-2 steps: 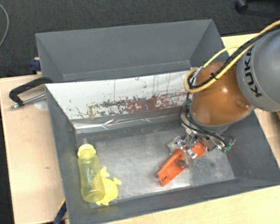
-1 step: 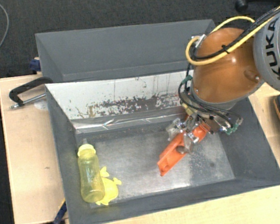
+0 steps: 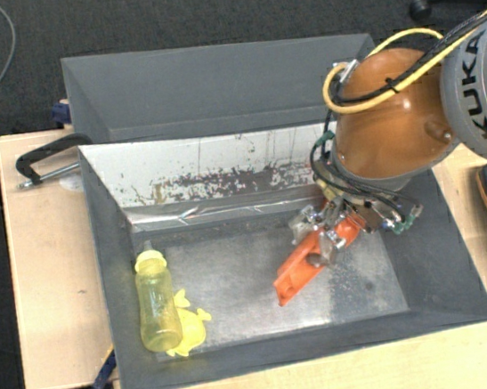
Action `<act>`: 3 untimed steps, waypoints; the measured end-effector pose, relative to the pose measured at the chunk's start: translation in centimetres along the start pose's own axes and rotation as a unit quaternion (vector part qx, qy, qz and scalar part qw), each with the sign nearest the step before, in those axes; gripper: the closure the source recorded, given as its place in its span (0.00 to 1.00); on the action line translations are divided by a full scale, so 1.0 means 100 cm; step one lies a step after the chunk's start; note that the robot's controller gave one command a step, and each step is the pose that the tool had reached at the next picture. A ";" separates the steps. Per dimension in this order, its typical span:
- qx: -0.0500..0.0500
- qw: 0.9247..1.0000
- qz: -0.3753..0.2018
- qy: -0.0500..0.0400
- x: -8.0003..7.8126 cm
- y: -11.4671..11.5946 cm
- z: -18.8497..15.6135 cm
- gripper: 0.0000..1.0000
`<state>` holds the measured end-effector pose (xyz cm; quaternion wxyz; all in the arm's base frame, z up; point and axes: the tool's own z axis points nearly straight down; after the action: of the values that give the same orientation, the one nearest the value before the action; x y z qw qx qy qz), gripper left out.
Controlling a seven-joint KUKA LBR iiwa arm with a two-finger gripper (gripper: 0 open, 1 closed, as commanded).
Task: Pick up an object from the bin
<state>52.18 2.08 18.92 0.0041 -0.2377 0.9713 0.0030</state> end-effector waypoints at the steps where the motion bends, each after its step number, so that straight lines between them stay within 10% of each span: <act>1: 0.001 1.000 0.004 -0.003 -0.011 0.011 -0.127 1.00; 2: 0.001 1.000 0.004 -0.003 -0.011 0.011 -0.127 1.00; 3: 0.005 0.990 -0.139 -0.011 -0.030 0.026 -0.282 1.00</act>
Offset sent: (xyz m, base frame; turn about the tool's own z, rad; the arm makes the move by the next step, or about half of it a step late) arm 0.0000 0.0000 0.0000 0.0000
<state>53.44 5.53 47.15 0.0163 -0.3699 0.9289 0.0003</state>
